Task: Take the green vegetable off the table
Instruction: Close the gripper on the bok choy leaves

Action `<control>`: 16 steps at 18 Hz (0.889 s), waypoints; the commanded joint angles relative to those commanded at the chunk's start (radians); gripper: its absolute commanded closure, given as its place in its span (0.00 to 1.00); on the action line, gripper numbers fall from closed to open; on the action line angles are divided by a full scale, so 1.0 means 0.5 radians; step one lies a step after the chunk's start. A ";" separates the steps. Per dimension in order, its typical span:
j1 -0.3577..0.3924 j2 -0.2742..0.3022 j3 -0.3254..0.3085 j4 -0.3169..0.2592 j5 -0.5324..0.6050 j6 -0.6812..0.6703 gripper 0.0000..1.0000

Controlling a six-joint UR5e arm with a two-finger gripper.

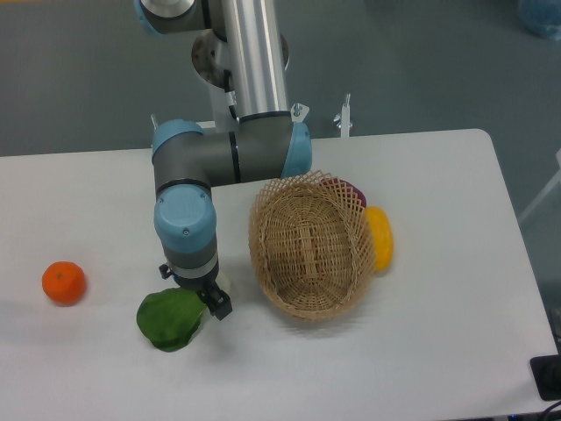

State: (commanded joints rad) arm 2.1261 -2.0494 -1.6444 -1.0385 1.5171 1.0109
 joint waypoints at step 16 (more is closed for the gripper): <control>-0.064 -0.104 -0.123 0.227 0.291 -0.147 0.00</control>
State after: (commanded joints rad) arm 2.0939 -2.1015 -1.7058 -0.9252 1.6627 0.9374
